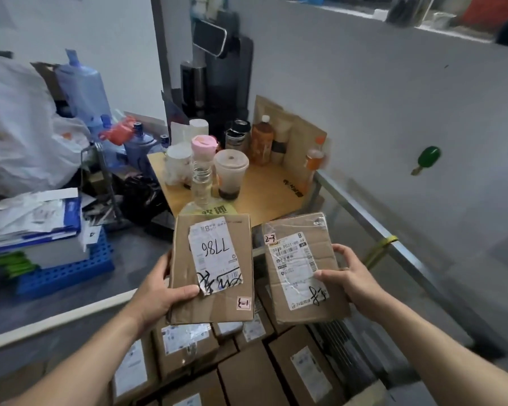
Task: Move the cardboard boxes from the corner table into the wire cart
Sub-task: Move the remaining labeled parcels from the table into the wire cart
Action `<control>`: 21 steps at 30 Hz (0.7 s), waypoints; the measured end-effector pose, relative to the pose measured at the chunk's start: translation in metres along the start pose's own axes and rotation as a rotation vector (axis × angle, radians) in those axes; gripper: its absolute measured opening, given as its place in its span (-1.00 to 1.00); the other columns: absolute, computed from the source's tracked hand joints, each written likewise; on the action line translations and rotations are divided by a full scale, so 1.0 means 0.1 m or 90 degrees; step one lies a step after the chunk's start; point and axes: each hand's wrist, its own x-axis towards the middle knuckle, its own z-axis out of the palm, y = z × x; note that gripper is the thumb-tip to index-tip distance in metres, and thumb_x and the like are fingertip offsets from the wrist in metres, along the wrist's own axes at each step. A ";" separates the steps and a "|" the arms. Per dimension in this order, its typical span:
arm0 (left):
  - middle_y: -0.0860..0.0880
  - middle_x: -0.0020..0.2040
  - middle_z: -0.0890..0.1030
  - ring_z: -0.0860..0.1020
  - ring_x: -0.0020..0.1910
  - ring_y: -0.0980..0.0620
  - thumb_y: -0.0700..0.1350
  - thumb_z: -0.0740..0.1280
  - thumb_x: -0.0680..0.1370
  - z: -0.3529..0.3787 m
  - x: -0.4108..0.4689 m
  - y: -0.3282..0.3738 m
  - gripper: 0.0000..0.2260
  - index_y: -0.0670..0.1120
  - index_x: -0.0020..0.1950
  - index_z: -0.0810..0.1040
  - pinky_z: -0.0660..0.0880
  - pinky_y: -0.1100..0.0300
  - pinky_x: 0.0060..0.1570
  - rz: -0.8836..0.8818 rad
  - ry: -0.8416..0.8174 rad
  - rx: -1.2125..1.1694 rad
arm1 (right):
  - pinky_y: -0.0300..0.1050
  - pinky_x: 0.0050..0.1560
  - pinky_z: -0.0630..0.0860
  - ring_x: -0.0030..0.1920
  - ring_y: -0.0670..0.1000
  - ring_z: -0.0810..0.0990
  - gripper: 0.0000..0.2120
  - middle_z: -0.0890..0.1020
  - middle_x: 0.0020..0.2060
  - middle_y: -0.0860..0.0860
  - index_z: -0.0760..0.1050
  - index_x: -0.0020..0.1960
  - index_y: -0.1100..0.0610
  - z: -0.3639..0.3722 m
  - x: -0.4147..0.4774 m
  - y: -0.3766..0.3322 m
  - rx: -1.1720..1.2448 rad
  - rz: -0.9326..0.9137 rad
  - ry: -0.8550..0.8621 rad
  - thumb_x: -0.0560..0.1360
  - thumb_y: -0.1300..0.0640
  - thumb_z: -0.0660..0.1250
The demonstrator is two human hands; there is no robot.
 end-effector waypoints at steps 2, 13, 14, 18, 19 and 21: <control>0.07 0.17 0.62 0.66 0.07 0.08 -0.07 0.70 0.19 0.02 0.05 -0.18 -0.09 0.16 0.42 0.31 0.60 0.23 -0.09 -0.024 0.014 0.000 | 0.02 -0.25 0.67 -0.12 0.21 0.75 -0.28 0.75 -0.08 0.11 0.32 0.39 -0.09 0.05 0.21 0.20 -0.016 0.023 -0.011 0.38 0.25 0.59; 0.26 0.04 0.68 0.65 0.00 0.27 -0.28 0.64 0.31 0.53 0.32 -1.43 -0.12 0.16 0.46 0.28 0.54 0.30 -0.06 -0.127 0.081 0.001 | 0.21 0.09 0.65 0.07 0.12 0.68 -0.13 0.59 0.21 0.03 0.27 0.47 -0.05 0.28 1.32 1.29 -0.156 0.105 -0.058 0.30 0.09 0.64; 0.24 0.06 0.69 0.66 0.02 0.22 -0.26 0.67 0.26 0.58 0.33 -1.53 -0.09 0.16 0.46 0.30 0.56 0.23 0.00 -0.138 0.084 -0.009 | 0.21 0.13 0.63 0.08 0.09 0.67 -0.15 0.59 0.19 -0.01 0.27 0.47 -0.05 0.31 1.43 1.40 -0.173 0.108 -0.061 0.31 0.08 0.64; 0.08 0.19 0.67 0.65 0.13 0.10 -0.14 0.72 0.18 0.65 0.39 -1.91 0.06 0.13 0.57 0.25 0.53 0.06 0.15 -0.173 0.094 -0.039 | 0.14 0.16 0.61 0.06 0.00 0.66 -0.14 0.60 0.12 -0.12 0.26 0.50 -0.03 0.39 1.80 1.80 -0.185 0.128 -0.069 0.33 0.09 0.64; 0.08 0.20 0.66 0.65 0.12 0.11 -0.09 0.72 0.17 0.66 0.41 -1.99 0.08 0.14 0.58 0.23 0.53 0.08 0.12 -0.179 0.097 -0.042 | 0.12 0.14 0.62 0.06 0.00 0.66 -0.13 0.60 0.11 -0.12 0.25 0.50 -0.04 0.41 1.89 1.89 -0.185 0.135 -0.076 0.33 0.09 0.64; 0.10 0.21 0.65 0.66 0.12 0.10 0.05 0.74 0.06 0.70 0.45 -2.10 0.14 0.19 0.55 0.25 0.56 0.06 0.10 -0.184 0.101 -0.047 | 0.11 0.09 0.63 0.06 0.03 0.66 -0.11 0.61 0.11 -0.08 0.22 0.52 -0.03 0.43 2.05 2.03 -0.181 0.148 -0.085 0.33 0.10 0.64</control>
